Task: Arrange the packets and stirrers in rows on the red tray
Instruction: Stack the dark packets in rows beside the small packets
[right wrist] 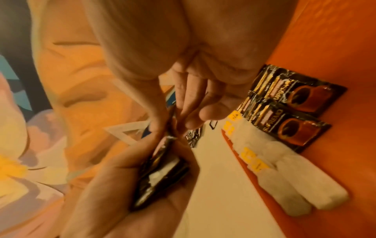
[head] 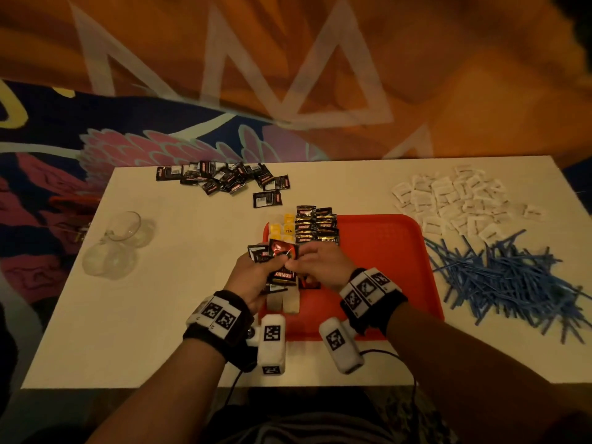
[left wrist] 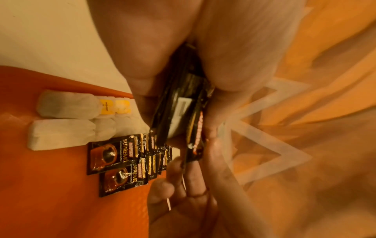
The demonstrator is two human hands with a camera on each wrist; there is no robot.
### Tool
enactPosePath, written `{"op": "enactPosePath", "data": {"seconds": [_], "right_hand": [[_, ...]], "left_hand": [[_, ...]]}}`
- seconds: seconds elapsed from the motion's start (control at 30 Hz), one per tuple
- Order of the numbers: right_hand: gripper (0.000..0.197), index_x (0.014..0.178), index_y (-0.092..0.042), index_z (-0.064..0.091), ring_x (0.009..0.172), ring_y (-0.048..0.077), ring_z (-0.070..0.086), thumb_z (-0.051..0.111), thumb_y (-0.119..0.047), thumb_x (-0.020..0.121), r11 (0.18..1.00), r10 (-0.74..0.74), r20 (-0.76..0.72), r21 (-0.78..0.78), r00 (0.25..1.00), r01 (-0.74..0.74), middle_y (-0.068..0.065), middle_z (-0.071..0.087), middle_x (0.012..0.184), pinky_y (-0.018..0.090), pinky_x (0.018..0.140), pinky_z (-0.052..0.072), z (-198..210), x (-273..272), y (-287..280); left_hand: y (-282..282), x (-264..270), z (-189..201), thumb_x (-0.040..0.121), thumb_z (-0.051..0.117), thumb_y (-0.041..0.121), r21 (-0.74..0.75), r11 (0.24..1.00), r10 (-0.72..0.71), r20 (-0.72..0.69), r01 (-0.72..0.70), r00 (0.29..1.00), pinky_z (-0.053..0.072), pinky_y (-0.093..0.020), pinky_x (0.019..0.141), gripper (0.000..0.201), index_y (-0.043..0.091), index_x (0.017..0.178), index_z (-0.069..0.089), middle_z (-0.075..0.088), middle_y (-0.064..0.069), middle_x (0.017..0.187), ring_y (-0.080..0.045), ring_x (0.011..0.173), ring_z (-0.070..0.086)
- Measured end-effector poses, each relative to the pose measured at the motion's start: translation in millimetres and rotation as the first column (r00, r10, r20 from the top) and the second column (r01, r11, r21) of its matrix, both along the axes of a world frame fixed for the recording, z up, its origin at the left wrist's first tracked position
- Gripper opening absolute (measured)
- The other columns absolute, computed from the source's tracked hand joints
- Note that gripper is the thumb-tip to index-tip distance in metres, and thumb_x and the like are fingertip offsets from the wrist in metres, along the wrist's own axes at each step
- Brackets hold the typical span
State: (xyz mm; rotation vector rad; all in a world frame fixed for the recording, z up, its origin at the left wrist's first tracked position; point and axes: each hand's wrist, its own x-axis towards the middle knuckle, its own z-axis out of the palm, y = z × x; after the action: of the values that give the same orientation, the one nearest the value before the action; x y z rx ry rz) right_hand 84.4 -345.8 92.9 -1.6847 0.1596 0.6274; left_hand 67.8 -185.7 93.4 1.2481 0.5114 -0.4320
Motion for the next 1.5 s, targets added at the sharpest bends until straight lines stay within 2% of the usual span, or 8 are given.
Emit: {"op": "enactPosePath", "data": {"seconds": [0.27,0.47,0.63,0.73,0.87,1.1,1.3,1.5], "right_hand": [[0.022,0.072,-0.027,0.067,0.068,0.018,0.057,0.075,-0.01,0.082,0.986,0.073,0.108,-0.161,0.992,-0.055,0.004,0.063,0.072,0.033,0.066,0.048,16.7,-0.8,-14.3],[0.005,0.088,-0.011,0.067,0.073,0.016,0.061,0.072,-0.012,0.087,0.971,-0.163,-0.118,0.155,0.98,0.18,0.008,0.067,0.085,0.023,0.058,0.05,19.9,-5.5,-15.8],[0.008,0.089,-0.012,0.063,0.083,0.018,0.057,0.059,-0.007,0.094,0.845,-0.403,-0.208,0.29,0.891,0.449,0.006,0.061,0.094,0.026,0.059,0.051,28.6,0.7,-17.1],[0.016,0.082,-0.018,0.059,0.071,0.012,0.054,0.056,-0.012,0.096,0.972,-0.231,0.096,-0.029,0.968,0.234,0.0,0.058,0.084,0.026,0.055,0.045,25.0,4.8,-16.2],[0.011,0.088,-0.015,0.062,0.066,0.008,0.046,0.055,-0.017,0.096,0.865,0.263,0.451,-0.501,0.853,-0.001,-0.008,0.051,0.074,0.024,0.063,0.034,25.9,5.3,-19.9],[0.029,0.07,-0.023,0.059,0.066,0.01,0.052,0.059,-0.037,0.095,0.977,-0.065,0.334,-0.169,0.94,0.127,-0.005,0.057,0.071,0.026,0.064,0.042,27.6,2.0,-12.9],[0.034,0.077,-0.016,0.063,0.076,0.026,0.058,0.053,-0.042,0.096,0.988,-0.135,0.263,-0.032,0.955,0.148,0.015,0.063,0.082,0.053,0.078,0.05,21.5,5.9,-19.3],[0.015,0.084,-0.011,0.062,0.074,0.01,0.06,0.065,-0.022,0.092,0.994,0.005,0.331,-0.107,0.944,0.032,0.001,0.064,0.082,0.022,0.069,0.048,17.8,-0.9,-23.2]], "left_hand": [[-6.4,10.5,19.9,0.086,0.066,-0.006,0.136,0.99,-0.047,0.145,0.027,0.988,0.054,-0.033,0.064,0.019,0.013,0.086,0.068,0.07,-0.008,0.086,-0.026,0.082,0.067],[-7.5,9.5,23.2,0.088,0.061,-0.01,0.038,0.981,0.181,0.178,-0.19,0.967,0.054,-0.029,0.053,0.025,0.014,0.083,0.061,0.067,-0.008,0.086,-0.022,0.072,0.066],[-9.1,-0.9,11.7,0.086,0.06,-0.013,0.209,0.976,0.027,0.171,-0.063,0.985,0.05,-0.031,0.062,0.033,0.02,0.086,0.063,0.068,-0.015,0.099,-0.023,0.078,0.062],[-9.5,0.1,9.3,0.085,0.068,0.0,0.523,0.849,-0.207,0.203,0.072,0.957,0.049,-0.031,0.074,0.042,0.031,0.112,0.063,0.063,-0.009,0.111,-0.019,0.085,0.057],[-13.8,0.6,17.2,0.091,0.07,0.029,0.775,0.615,-0.466,0.206,0.147,0.86,0.041,-0.028,0.086,0.029,0.031,0.119,0.066,0.057,0.0,0.103,-0.015,0.098,0.053],[-24.8,3.1,24.4,0.095,0.064,0.012,0.317,0.948,-0.057,0.15,0.007,0.987,0.043,-0.035,0.062,0.024,0.017,0.073,0.057,0.064,-0.006,0.068,-0.023,0.067,0.063],[-29.1,1.6,35.8,0.096,0.064,0.026,0.213,0.975,-0.076,0.086,0.056,0.993,0.04,-0.024,0.048,0.024,0.014,0.077,0.057,0.068,-0.009,0.085,-0.013,0.054,0.065],[-30.6,7.3,33.6,0.096,0.064,0.026,0.209,0.977,0.021,0.058,-0.033,0.998,0.038,-0.026,0.049,0.025,0.014,0.074,0.063,0.068,-0.002,0.07,-0.016,0.056,0.063]]}}
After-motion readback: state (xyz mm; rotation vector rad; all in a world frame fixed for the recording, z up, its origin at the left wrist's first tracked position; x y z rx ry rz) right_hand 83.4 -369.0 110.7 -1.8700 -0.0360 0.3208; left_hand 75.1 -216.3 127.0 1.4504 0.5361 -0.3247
